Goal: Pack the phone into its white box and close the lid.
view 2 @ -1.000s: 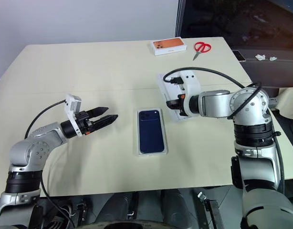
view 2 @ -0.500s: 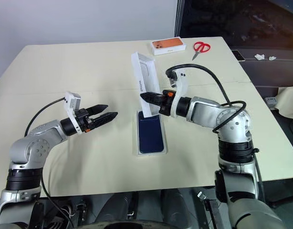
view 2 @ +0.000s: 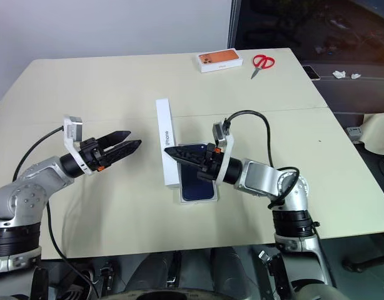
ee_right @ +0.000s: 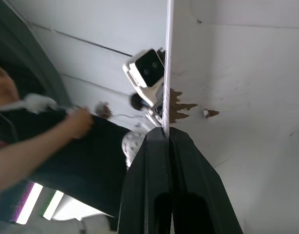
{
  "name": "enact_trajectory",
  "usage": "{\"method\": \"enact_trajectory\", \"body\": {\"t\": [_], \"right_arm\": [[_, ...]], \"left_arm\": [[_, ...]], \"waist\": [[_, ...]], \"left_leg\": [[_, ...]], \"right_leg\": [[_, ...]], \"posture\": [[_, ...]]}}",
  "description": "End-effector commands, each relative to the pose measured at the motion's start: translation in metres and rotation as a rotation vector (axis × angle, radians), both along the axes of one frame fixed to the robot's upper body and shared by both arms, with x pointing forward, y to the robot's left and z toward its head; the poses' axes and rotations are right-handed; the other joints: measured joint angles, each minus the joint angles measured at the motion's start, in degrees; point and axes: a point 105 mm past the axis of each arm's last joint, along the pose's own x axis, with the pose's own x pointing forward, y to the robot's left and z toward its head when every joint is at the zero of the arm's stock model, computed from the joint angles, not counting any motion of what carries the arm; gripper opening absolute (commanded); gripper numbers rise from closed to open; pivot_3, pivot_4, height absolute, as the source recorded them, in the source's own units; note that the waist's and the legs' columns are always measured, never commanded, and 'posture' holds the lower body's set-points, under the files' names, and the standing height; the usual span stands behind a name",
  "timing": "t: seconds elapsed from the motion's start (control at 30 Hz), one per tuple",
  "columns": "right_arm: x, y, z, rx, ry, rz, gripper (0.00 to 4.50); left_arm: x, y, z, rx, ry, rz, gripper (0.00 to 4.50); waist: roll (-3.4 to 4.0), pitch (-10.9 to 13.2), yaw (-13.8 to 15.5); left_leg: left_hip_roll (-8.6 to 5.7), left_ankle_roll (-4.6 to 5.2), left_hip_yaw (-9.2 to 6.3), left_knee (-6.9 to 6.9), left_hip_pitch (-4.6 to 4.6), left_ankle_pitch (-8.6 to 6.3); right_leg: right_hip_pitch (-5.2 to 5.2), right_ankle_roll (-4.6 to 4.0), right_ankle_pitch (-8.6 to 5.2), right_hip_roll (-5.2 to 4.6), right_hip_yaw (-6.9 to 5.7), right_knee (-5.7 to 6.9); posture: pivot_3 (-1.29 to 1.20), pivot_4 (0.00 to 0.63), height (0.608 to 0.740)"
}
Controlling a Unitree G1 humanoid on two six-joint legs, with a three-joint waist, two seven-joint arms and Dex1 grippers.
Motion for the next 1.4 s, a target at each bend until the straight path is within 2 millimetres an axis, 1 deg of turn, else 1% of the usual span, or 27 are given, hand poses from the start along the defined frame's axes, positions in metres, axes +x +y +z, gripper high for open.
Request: {"method": "enact_trajectory", "body": {"t": [0.03,0.2,0.27,0.37,0.47,0.5,0.53,0.57,0.6,0.63,0.77,0.83,0.97,1.07,1.13,1.2,1.27,1.33,1.4], "right_arm": [[-0.004,0.006,-0.001,0.026,0.030,0.016,0.03],[-0.006,0.011,-0.006,0.037,0.065,0.013,0.03],[-0.004,0.008,-0.009,0.039,0.080,-0.003,0.03],[-0.004,0.005,-0.014,0.017,0.092,-0.012,0.00],[-0.006,0.003,-0.021,-0.001,0.112,-0.015,0.00],[-0.006,0.003,-0.023,-0.003,0.120,-0.020,0.00],[-0.006,0.003,-0.024,-0.006,0.126,-0.024,0.00],[-0.005,0.002,-0.026,-0.013,0.130,-0.028,0.00],[-0.005,0.001,-0.027,-0.012,0.135,-0.032,0.00],[-0.006,0.001,-0.028,-0.015,0.137,-0.031,0.00],[-0.006,-0.001,-0.033,-0.044,0.142,-0.034,0.00],[0.000,-0.004,-0.036,-0.073,0.134,-0.066,0.00],[0.007,-0.011,-0.032,-0.059,0.121,-0.097,0.00],[0.005,-0.014,-0.031,-0.080,0.088,-0.098,0.93],[-0.001,-0.017,-0.028,-0.110,0.050,-0.069,1.83],[0.001,-0.025,-0.024,-0.169,-0.012,-0.086,2.79],[0.008,-0.043,-0.013,-0.187,-0.048,-0.124,2.79],[0.014,-0.057,-0.003,-0.193,-0.075,-0.162,2.79],[0.020,-0.077,0.004,-0.292,-0.155,-0.199,2.79]], "left_arm": [[-0.006,-0.003,0.006,0.015,-0.031,-0.014,4.50],[-0.008,-0.003,0.002,0.022,-0.009,-0.020,4.50],[-0.010,-0.009,-0.002,0.002,0.015,-0.041,4.50],[-0.012,-0.015,-0.011,-0.010,0.044,-0.058,3.76],[-0.016,-0.020,-0.021,-0.012,0.067,-0.080,2.36],[-0.016,-0.022,-0.024,-0.010,0.071,-0.083,1.75],[-0.016,-0.024,-0.027,-0.007,0.071,-0.083,1.24],[-0.016,-0.027,-0.030,-0.009,0.075,-0.085,0.86],[-0.015,-0.030,-0.032,-0.014,0.078,-0.089,0.31],[-0.015,-0.034,-0.034,-0.016,0.077,-0.096,0.04],[-0.011,-0.045,-0.039,0.000,0.069,-0.104,0.04],[-0.012,-0.050,-0.039,-0.011,0.076,-0.132,0.04],[-0.011,-0.059,-0.041,-0.021,0.080,-0.159,0.04],[-0.011,-0.062,-0.042,-0.031,0.079,-0.162,0.00],[-0.011,-0.064,-0.043,-0.034,0.082,-0.166,0.00],[-0.012,-0.064,-0.044,-0.035,0.085,-0.167,0.00],[-0.010,-0.065,-0.045,-0.045,0.090,-0.161,0.00],[-0.009,-0.066,-0.047,-0.047,0.094,-0.158,0.00],[-0.006,-0.071,-0.050,-0.050,0.095,-0.168,0.00]], "waist": [[0.00,0.00,0.05],[0.00,0.00,0.04],[0.00,0.00,0.03],[0.00,0.00,0.06],[0.00,0.00,0.03],[0.01,0.00,0.04],[0.01,0.00,0.04],[0.01,0.00,0.00],[0.01,0.00,0.05],[0.01,0.00,0.06],[0.00,0.00,0.13],[0.01,0.00,0.13],[0.00,0.00,0.11],[0.00,0.00,0.13],[0.01,0.00,0.13],[0.01,0.00,0.14],[0.01,0.00,0.17],[0.00,0.00,0.24],[0.03,0.01,0.31]], "left_leg": [[-0.01,0.00,0.00,0.00,0.00,0.00],[-0.01,0.00,0.00,0.01,0.00,0.00],[-0.01,0.00,-0.01,0.00,0.00,0.00],[-0.01,0.00,0.01,0.01,0.00,0.00],[-0.01,0.00,0.00,0.01,0.00,0.00],[0.00,0.00,0.00,0.00,0.00,0.00],[0.00,0.00,0.00,0.00,0.00,0.00],[0.00,0.00,0.00,0.00,0.00,0.00],[0.00,0.00,0.00,0.00,0.00,0.00],[0.00,0.00,0.00,0.00,0.00,0.00],[-0.01,0.00,0.00,0.01,0.00,0.00],[-0.01,0.00,0.00,0.01,0.00,0.00],[-0.01,0.00,0.01,0.02,0.01,0.00],[-0.01,0.01,0.00,0.02,0.01,0.00],[-0.01,0.01,0.00,0.02,0.01,0.00],[-0.01,0.01,0.00,0.02,0.00,0.00],[-0.01,0.01,0.00,0.03,0.00,0.00],[-0.02,0.01,0.01,0.06,0.00,0.00],[-0.01,0.01,0.01,0.06,0.00,-0.01]], "right_leg": [[0.00,0.00,0.00,0.00,0.00,-0.02],[0.00,0.00,0.00,0.00,0.00,0.00],[0.00,0.00,0.00,0.00,0.00,0.00],[0.01,0.00,0.00,0.00,0.01,-0.01],[0.01,0.00,0.00,0.00,0.00,-0.01],[0.00,0.00,0.00,0.00,0.00,-0.01],[0.01,0.00,0.00,0.00,0.00,-0.01],[0.01,0.00,0.00,0.00,0.00,-0.01],[0.01,0.00,0.00,0.00,0.00,-0.01],[0.01,0.00,0.00,0.00,0.00,-0.01],[0.03,0.00,0.00,0.00,0.00,-0.02],[0.03,0.00,0.00,0.00,0.00,-0.02],[0.04,0.00,0.00,0.00,0.00,-0.03],[0.04,0.00,0.00,0.00,0.00,-0.03],[0.04,0.00,0.00,0.00,-0.01,-0.03],[0.04,0.00,0.00,0.00,-0.01,-0.03],[0.05,0.01,0.00,0.00,-0.01,-0.03],[0.06,0.01,0.00,0.00,-0.01,-0.04],[0.08,0.01,0.00,0.00,-0.02,-0.05]], "posture": [[0.00,0.150,0.740],[0.00,0.150,0.740],[0.00,0.150,0.740],[0.00,0.150,0.740],[0.00,0.150,0.740],[0.00,0.150,0.740],[0.00,0.150,0.740],[0.00,0.150,0.740],[0.00,0.150,0.740],[0.00,0.150,0.740],[0.00,0.150,0.740],[0.00,0.150,0.740],[0.00,0.150,0.740],[0.00,0.150,0.740],[0.00,0.150,0.740],[0.00,0.150,0.740],[0.00,0.150,0.740],[0.00,0.150,0.740],[0.00,0.150,0.740]]}}
